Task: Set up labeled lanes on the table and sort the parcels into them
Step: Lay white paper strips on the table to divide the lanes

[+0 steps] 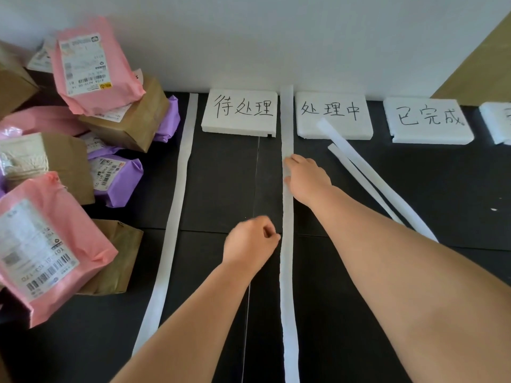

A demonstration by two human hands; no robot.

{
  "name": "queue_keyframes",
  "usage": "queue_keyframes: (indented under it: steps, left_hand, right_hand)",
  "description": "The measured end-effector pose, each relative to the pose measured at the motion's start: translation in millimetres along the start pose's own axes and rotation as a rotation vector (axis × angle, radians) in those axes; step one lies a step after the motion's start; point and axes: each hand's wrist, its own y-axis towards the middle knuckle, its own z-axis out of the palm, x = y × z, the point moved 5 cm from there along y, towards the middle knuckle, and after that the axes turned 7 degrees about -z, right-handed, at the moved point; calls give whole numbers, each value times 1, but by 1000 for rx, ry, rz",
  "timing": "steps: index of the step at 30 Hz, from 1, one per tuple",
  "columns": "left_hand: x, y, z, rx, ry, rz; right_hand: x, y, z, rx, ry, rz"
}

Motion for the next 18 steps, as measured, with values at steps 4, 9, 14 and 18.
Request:
queue_keyframes:
  steps: [4, 9, 14, 18]
  left_hand:
    - [-19, 18, -9, -131, 133, 240]
    - [-22, 38, 1, -16, 351, 351]
    - [-17, 43, 6, 38, 370, 347]
    - [-15, 46, 3, 34, 335, 358]
  right_hand:
    - [-3, 9, -5, -9, -25, -3]
    - [-5, 25, -9, 2, -88, -47]
    - [-6, 39, -7, 35, -212, -90]
    - [-7, 51, -8, 31, -329, -108]
